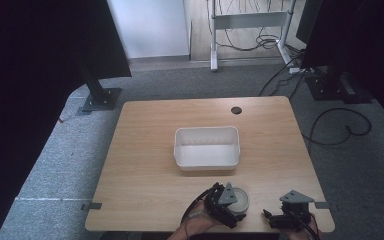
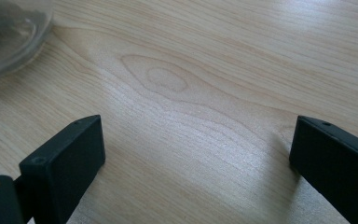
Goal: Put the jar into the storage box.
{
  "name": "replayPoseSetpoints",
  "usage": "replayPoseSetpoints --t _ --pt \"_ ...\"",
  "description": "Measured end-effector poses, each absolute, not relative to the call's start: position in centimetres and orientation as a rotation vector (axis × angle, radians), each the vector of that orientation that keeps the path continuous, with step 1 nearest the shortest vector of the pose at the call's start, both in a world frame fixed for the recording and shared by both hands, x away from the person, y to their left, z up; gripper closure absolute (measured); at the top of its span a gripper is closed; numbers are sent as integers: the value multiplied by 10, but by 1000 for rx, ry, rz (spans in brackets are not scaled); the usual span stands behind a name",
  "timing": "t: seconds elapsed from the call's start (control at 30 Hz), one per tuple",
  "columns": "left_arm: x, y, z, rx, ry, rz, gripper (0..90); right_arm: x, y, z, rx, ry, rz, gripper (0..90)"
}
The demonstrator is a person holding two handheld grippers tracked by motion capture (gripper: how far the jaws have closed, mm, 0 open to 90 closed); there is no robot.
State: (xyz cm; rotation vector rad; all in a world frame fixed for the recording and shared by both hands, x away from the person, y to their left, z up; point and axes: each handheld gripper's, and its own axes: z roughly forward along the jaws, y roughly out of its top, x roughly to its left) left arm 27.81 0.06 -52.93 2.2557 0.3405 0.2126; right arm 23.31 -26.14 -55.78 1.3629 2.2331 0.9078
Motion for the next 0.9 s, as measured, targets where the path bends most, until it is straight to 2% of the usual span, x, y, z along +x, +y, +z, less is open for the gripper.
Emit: replayPoseSetpoints --t 0.9 --pt "306 23 -504 2224 435 287 97 233 -261 -558 1363 2233 909 31"
